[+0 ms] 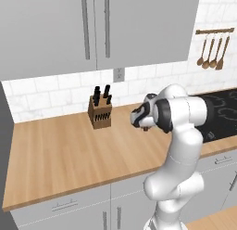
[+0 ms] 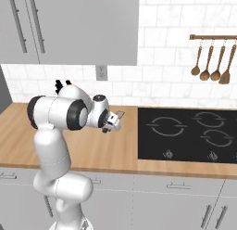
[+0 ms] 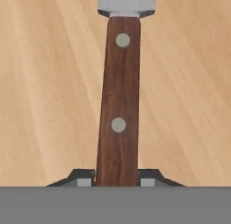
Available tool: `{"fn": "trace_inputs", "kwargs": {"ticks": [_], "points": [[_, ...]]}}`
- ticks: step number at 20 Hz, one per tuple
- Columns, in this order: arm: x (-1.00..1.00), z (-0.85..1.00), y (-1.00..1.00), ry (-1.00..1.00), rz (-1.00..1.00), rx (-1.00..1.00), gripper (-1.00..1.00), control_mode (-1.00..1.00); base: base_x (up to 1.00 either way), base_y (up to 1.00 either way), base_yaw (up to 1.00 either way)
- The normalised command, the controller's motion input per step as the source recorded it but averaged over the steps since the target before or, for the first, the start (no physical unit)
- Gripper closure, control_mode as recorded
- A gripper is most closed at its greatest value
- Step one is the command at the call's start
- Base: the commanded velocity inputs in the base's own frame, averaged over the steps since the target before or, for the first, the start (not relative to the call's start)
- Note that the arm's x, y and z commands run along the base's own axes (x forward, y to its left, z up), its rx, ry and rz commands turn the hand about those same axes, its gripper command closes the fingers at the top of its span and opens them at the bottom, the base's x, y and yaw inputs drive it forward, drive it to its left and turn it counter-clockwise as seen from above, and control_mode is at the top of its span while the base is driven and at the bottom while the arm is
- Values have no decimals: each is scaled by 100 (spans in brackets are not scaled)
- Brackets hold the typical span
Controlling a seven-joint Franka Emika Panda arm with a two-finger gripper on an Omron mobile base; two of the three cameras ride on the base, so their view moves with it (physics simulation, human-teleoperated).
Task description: Put the broccoli and cucumber in the pot. Retrieve the spatula and lightly stir the vegetables in the pot.
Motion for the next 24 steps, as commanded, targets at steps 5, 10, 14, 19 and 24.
{"fn": "trace_inputs", "kwargs": {"ticks": [5, 10, 14, 19, 24], "points": [[-48, 68, 0, -13, 15, -1, 100, -100, 0, 0, 0], [-75, 99, -10, -6, 21, -1, 100, -100, 0, 0, 0], [-95, 86, -2, -9, 27, -9, 100, -100, 0, 0, 0], [-90, 92, 0, -15, 21, -9, 100, -100, 0, 0, 0], [-92, 79, 0, -7, 20, -11, 100, -100, 0, 0, 0]]}}
